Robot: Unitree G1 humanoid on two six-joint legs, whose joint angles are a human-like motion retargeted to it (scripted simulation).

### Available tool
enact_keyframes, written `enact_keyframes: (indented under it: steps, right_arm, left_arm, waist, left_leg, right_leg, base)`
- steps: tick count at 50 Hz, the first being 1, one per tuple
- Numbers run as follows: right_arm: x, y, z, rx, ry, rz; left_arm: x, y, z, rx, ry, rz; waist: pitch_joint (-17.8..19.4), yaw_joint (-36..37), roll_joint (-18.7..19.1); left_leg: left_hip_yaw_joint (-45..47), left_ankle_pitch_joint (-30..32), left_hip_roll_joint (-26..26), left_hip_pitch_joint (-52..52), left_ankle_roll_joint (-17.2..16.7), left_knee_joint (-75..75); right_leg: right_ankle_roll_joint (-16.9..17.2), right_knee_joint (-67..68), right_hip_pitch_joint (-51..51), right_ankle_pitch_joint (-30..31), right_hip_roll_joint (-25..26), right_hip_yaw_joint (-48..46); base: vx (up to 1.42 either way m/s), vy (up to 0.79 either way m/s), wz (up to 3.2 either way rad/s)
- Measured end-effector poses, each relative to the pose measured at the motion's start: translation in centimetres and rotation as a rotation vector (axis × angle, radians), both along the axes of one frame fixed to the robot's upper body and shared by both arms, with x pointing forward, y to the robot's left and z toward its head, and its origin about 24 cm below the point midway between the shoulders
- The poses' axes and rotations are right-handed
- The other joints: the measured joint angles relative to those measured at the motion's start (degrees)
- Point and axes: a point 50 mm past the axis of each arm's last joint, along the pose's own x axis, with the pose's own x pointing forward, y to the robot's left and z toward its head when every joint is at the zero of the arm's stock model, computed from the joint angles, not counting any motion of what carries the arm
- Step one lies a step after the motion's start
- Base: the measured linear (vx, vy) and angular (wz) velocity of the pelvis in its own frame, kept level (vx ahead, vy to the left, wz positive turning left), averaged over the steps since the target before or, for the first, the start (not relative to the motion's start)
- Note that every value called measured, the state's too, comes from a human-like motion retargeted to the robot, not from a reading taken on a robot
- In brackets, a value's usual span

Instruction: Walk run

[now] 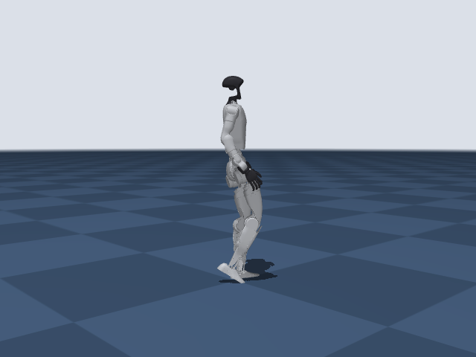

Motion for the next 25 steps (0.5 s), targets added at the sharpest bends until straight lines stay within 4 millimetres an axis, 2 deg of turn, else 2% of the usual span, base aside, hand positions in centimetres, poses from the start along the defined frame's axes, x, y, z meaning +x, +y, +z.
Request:
enact_keyframes:
  steps: [2, 5, 7, 10, 12, 13, 14, 15, 18, 20, 21, 22, 25]
  right_arm:
    - [0.7, -0.1, 0.4, 0.018, -0.048, -0.024]
    - [1.1, -0.3, 0.7, 0.003, -0.07, 0.002]
    - [1.2, -0.1, 0.6, -0.002, -0.048, 0.066]
    - [1.3, 0.2, 0.5, -0.015, 0.002, 0.19]
    - [1.6, 0.2, 0.5, -0.049, 0.025, 0.275]
    - [1.9, 0.1, 0.6, -0.075, 0.032, 0.315]
    - [2.0, 0.0, 0.6, -0.098, 0.035, 0.341]
    - [2.0, 0.0, 0.7, -0.118, 0.034, 0.36]
    - [2.0, -0.1, 0.9, -0.132, -0.015, 0.293]
    - [1.7, 0.5, 0.9, -0.084, -0.064, 0.202]
    - [1.5, 0.9, 0.9, -0.047, -0.076, 0.167]
    - [1.3, 1.1, 0.9, -0.019, -0.078, 0.136]
    - [1.0, 0.3, 0.4, -0.023, -0.005, 0.147]
  left_arm:
    - [0.0, 0.4, 0.1, 0.0, -0.007, -0.015]
    - [-0.1, 0.9, 0.0, 0.013, 0.005, -0.029]
    - [0.0, 1.2, -0.1, 0.02, 0.025, -0.031]
    - [-0.1, 1.2, -0.2, 0.021, 0.042, -0.012]
    - [-0.3, 0.8, -0.3, 0.009, 0.04, 0.022]
    - [-0.5, 0.5, -0.4, -0.003, 0.043, 0.045]
    - [-0.9, 0.1, -0.5, -0.016, 0.054, 0.062]
    - [-1.4, -0.4, -0.7, -0.029, 0.069, 0.077]
    - [-2.7, -1.7, -1.1, -0.063, 0.12, 0.149]
    - [-3.0, -1.6, -1.1, -0.085, 0.128, 0.191]
    - [-3.1, -1.5, -1.1, -0.079, 0.127, 0.177]
    - [-3.0, -1.3, -1.1, -0.069, 0.126, 0.153]
    - [-2.1, -1.1, -0.8, -0.011, 0.086, 0.037]
  waist:
    - [0.0, -1.8, -0.6]
    - [0.3, -3.8, -2.6]
    - [0.8, -3.5, -5.1]
    - [2.2, -1.1, -8.6]
    - [3.2, -0.5, -9.4]
    - [3.9, -0.2, -9.7]
    - [4.3, -0.3, -9.8]
    - [4.5, -0.7, -9.8]
    - [2.4, -5.0, -9.9]
    - [0.8, -8.8, -9.0]
    - [0.3, -9.6, -7.8]
    - [-0.3, -10.0, -6.9]
    - [-1.8, -9.4, -7.3]
  left_leg:
    - [-6.6, 0.3, -2.6, 0.9, 0.0, 0.1]
    - [-15.4, 0.5, -6.8, 2.9, 0.0, 1.0]
    - [-19.3, 0.7, -10.1, 5.6, 0.0, 0.9]
    - [-23.0, 1.5, -13.8, 10.5, 0.0, -0.1]
    - [-25.0, 2.7, -14.6, 13.6, 0.0, -0.4]
    - [-25.4, 3.0, -14.6, 15.4, 0.0, -0.3]
    - [-25.8, 3.7, -14.6, 16.9, 0.0, 0.1]
    - [-26.1, 4.6, -14.7, 18.2, 0.0, 0.6]
    - [-27.4, 12.0, -17.1, 19.1, 0.0, 3.3]
    - [-27.6, 20.4, -16.8, 17.6, -2.7, 9.7]
    - [-26.3, 25.8, -15.4, 14.8, -7.4, 15.1]
    - [-23.6, 30.3, -13.3, 11.7, -11.7, 20.7]
    - [-7.1, 37.5, -2.5, 3.3, -19.8, 35.7]
  right_leg:
    - [1.1, -7.2, -1.6, -0.8, -0.5, 1.9]
    - [5.6, -19.3, -3.1, -0.7, 0.5, 10.1]
    - [8.4, -26.1, -4.0, -2.0, -0.8, 15.7]
    - [11.7, -34.7, -5.8, -3.7, -4.4, 14.8]
    - [16.8, -38.3, -6.3, -4.9, -3.4, 18.4]
    - [20.4, -39.4, -6.0, -5.1, -2.8, 19.0]
    - [21.6, -39.6, -5.6, -5.1, -2.5, 19.0]
    - [21.6, -39.5, -5.2, -4.9, -2.4, 18.7]
    - [21.3, -35.3, -4.2, 0.9, -4.4, 25.1]
    - [19.4, -32.3, -3.3, -0.7, -6.0, 22.7]
    - [17.8, -30.9, -2.2, -3.6, -4.6, 25.6]
    - [16.5, -29.9, -1.2, -6.1, -4.1, 26.4]
    - [14.3, -30.3, 0.9, -9.0, -8.8, 13.4]
  base:
    - [0.51, -0.02, 3.24]
    - [0.53, -0.06, 3.13]
    - [0.53, -0.04, 2.42]
    - [0.63, -0.02, 1.72]
    - [0.6, -0.01, 1.63]
    - [0.87, -0.09, 1.48]
    - [1.0, -0.09, 1.45]
    - [0.81, 0.1, 1.74]
    - [0.73, 0.25, 2.43]
    - [0.81, -0.04, 2.9]
    - [0.71, -0.17, 2.84]
    - [0.75, -0.18, 2.79]
    - [0.6, -0.16, 2.23]
